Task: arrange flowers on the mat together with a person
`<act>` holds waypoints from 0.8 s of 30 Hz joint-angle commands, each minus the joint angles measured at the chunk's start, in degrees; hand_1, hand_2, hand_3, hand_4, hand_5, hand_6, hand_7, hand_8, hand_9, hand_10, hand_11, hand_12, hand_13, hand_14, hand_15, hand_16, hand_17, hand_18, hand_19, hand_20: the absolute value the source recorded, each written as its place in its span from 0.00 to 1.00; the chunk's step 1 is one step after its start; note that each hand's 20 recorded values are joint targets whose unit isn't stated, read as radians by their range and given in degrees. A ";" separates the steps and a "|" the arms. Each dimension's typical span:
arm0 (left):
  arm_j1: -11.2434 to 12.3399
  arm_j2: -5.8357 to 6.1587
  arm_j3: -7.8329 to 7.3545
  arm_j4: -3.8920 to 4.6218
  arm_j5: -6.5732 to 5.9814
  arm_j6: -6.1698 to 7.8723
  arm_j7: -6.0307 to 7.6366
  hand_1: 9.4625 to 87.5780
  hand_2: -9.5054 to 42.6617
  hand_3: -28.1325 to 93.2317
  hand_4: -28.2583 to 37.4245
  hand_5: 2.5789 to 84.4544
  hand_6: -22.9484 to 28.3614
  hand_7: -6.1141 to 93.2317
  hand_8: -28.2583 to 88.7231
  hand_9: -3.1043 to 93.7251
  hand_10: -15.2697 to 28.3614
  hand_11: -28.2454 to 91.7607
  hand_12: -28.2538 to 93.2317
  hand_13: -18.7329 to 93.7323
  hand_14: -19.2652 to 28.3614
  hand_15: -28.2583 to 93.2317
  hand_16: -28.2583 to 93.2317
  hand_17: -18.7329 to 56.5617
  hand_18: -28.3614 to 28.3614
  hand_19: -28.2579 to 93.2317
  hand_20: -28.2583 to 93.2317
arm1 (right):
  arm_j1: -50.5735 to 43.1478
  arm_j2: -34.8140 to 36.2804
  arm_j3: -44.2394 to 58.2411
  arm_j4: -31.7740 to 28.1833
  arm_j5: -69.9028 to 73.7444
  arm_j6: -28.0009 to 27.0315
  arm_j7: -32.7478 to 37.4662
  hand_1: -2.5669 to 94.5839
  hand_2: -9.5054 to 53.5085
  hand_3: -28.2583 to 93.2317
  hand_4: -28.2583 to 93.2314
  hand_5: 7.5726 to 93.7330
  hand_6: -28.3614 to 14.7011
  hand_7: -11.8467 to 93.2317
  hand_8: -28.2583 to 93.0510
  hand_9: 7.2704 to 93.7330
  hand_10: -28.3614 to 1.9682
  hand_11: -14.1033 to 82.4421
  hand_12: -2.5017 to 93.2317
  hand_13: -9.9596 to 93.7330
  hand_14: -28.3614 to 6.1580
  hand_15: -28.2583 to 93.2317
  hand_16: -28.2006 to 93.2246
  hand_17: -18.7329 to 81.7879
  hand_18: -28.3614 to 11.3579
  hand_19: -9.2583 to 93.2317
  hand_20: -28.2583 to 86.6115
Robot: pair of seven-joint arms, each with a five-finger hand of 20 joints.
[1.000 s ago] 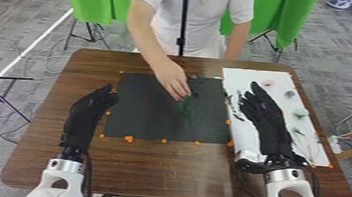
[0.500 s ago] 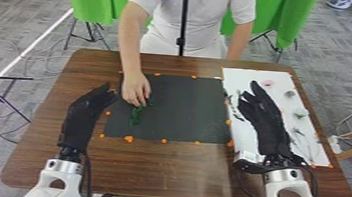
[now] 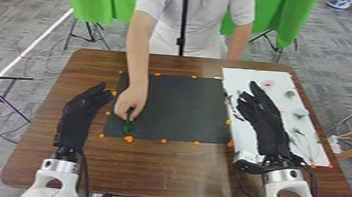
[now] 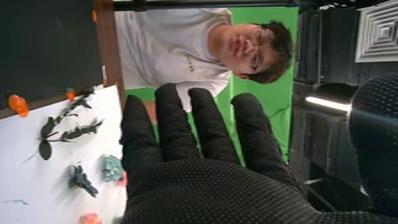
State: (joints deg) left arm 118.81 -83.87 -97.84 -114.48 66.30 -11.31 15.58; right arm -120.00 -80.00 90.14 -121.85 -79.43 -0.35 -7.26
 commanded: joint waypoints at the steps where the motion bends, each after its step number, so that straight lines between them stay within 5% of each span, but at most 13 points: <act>1: -0.15 -0.35 -0.36 0.16 0.59 0.50 -0.34 0.17 0.03 0.79 0.15 0.54 0.52 0.17 0.20 0.49 0.65 0.34 0.38 0.48 0.75 0.33 0.28 0.33 0.71 0.25 0.39 | -0.37 -0.29 -0.14 -0.08 -0.04 -0.45 -0.06 0.15 0.17 0.85 0.09 0.20 0.62 0.22 0.16 0.29 0.46 0.17 0.16 0.37 0.43 0.29 0.37 0.33 0.38 0.14 0.44; 24: 0.84 -0.48 -2.67 0.20 0.08 2.27 -0.43 0.17 0.03 0.79 0.15 0.54 0.52 0.17 0.20 0.49 0.65 0.34 0.37 0.48 0.75 0.34 0.28 0.34 0.70 0.25 0.39 | -0.61 -0.41 0.04 -0.15 -0.33 -1.34 0.12 0.16 0.15 0.85 0.09 0.22 0.61 0.23 0.16 0.32 0.44 0.17 0.16 0.37 0.43 0.29 0.37 0.34 0.40 0.13 0.45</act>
State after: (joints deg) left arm 118.81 -83.95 -99.68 -114.47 66.41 -10.20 15.61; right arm -119.98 -80.08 90.20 -121.80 -79.40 -1.35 -6.93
